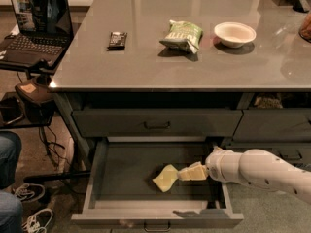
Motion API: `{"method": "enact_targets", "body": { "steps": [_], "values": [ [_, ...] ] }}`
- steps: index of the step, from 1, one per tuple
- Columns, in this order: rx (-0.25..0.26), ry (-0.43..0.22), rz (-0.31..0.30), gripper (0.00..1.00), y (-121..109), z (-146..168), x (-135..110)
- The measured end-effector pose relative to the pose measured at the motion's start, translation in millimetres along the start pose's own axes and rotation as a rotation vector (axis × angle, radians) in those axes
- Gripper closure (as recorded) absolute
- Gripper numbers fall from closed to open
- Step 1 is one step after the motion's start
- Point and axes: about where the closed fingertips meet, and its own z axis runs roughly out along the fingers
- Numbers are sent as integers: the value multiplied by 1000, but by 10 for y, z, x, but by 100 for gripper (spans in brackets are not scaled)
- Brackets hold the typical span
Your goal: Pick sponge from middle drawer and place on counter
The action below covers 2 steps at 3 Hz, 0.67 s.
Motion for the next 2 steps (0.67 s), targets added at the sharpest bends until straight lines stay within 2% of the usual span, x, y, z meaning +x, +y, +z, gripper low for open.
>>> {"method": "enact_targets", "body": {
  "steps": [1,2],
  "values": [
    [7,-7,33,0,76,272,94],
    [-19,12,81,0,416,911,350]
  ]
}}
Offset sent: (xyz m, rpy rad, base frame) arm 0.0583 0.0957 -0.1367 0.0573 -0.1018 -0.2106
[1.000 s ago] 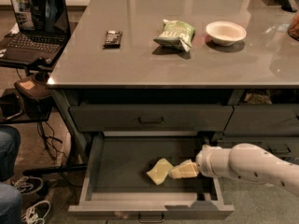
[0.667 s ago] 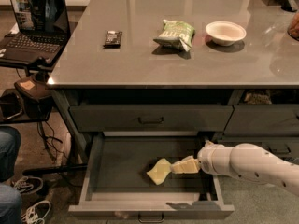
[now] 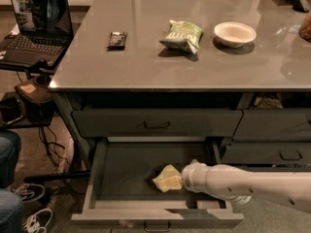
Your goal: Pick sponge from middle drawer and place on counter
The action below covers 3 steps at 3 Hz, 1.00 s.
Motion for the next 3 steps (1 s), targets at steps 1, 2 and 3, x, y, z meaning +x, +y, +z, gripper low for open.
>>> {"method": "enact_targets", "body": {
  "steps": [1,2,3],
  "values": [
    [42,-48,-8,0,-69,80,-141],
    [36,-49,1,0,-7,191,-94],
    [19,-22,16,0,244,614,226]
  ]
}}
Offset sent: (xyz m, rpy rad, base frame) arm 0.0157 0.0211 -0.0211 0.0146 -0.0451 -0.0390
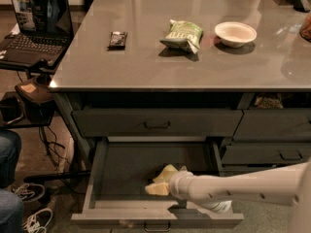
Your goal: Pick sponge from middle drawer and place on counter
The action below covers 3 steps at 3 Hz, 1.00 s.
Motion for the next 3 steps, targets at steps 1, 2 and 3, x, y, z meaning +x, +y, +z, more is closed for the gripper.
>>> {"method": "enact_targets", "body": {
  "steps": [1,2,3],
  "values": [
    [29,-35,4,0,142,426,185],
    [98,-76,28,0,-33,486,124],
    [93,-66,17,0,-101,633,106]
  ]
}}
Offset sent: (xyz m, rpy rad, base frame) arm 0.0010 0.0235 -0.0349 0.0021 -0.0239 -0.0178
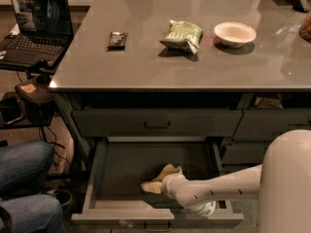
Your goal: Pick sponge from middle drawer and place on counter
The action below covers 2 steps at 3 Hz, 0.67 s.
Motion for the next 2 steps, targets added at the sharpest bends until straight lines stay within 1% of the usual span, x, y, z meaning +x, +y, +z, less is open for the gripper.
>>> {"method": "enact_targets", "body": {
  "steps": [1,2],
  "values": [
    [0,0,0,0,0,0,0],
    [0,0,0,19,0,0,0]
  ]
}}
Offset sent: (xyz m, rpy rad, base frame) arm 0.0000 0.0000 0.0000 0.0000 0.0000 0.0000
